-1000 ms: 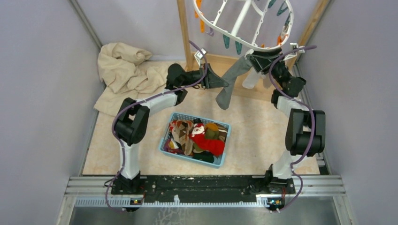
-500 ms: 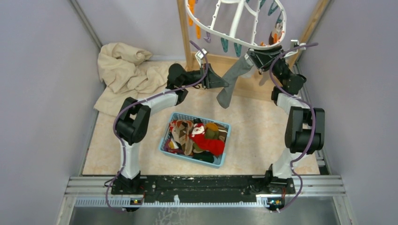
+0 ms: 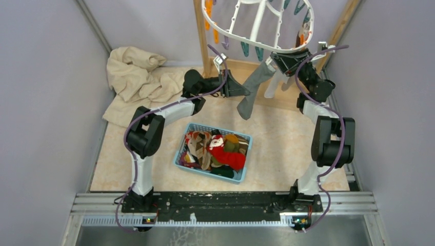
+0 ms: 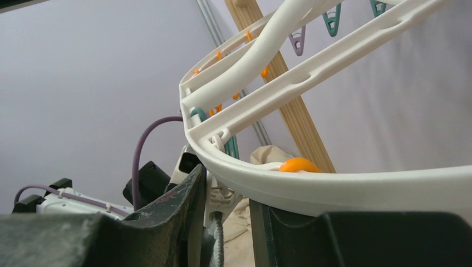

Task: Remove the socks clipped to the hanger
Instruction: Remove the sock from the hanger.

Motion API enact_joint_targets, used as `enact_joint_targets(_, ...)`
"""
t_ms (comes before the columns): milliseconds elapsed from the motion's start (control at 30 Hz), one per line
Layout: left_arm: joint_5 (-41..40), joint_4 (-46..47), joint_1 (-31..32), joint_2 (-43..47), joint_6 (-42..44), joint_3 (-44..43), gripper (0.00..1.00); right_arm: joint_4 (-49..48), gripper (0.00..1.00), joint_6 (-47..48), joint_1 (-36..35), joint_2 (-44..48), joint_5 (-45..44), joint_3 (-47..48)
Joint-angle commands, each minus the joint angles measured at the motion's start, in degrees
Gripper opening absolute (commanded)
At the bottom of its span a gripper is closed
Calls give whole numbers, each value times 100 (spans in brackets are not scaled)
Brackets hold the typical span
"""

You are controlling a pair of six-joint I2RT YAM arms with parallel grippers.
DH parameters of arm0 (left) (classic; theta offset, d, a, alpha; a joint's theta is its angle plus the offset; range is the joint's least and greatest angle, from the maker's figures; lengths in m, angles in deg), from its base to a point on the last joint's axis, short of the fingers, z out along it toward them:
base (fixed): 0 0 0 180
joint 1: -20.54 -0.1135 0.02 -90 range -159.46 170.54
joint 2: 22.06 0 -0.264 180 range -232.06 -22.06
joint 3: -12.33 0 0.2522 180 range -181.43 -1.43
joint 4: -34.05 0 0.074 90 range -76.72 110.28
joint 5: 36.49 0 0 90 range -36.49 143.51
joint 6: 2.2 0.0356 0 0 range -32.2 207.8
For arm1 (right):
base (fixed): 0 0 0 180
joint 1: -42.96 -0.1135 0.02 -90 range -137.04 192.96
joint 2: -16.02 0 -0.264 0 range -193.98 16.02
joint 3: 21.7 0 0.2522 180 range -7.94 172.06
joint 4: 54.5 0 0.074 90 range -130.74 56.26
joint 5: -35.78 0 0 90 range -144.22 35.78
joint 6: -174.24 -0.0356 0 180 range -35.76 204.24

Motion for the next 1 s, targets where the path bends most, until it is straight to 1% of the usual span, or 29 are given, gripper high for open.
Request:
enact_joint_targets(0, 57, 244, -50, 16, 19, 38, 6, -248, 0, 90, -49, 127, 27, 297)
enact_joint_targets(133, 32, 129, -129, 281, 108, 373, 6, -28, 0, 239, -49, 192, 5, 244)
enact_joint_targets(300, -61, -416, -177, 915, 601, 1121, 7, 20, 0, 255, -49, 228, -52, 204)
enact_joint_targets(433, -116, -622, -176, 1470, 771, 1637, 7, 94, 0, 281, -49, 269, -39, 185)
enact_joint_targets(533, -176, -1206, -173, 2100, 1152, 1910, 7, 244, 0, 322, -49, 354, 10, 154)
enact_joint_targets(600, -244, -1892, -173, 2554, 1546, 2011, 8, 501, 0, 388, -57, 436, 98, 121)
enact_joint_targets(633, -301, -2355, -175, 2752, 1751, 2025, 8, 667, 15, 413, -64, 482, 235, 112)
enact_joint_targets(667, -358, -2743, -174, 2964, 1910, 2045, 8, 842, 20, 435, -74, 532, 360, 94)
enact_joint_targets(733, -529, -3350, -181, 3337, 2116, 2122, 9, 1248, 24, 525, -84, 724, 419, -93)
enact_joint_targets(800, -655, -3754, -181, 3627, 2206, 2233, 9, 1632, 29, 706, -91, 946, 492, -319)
enact_joint_targets(967, -829, -4342, -177, 4095, 2299, 2468, 10, 2860, 44, 1373, -225, 1668, 500, -971)
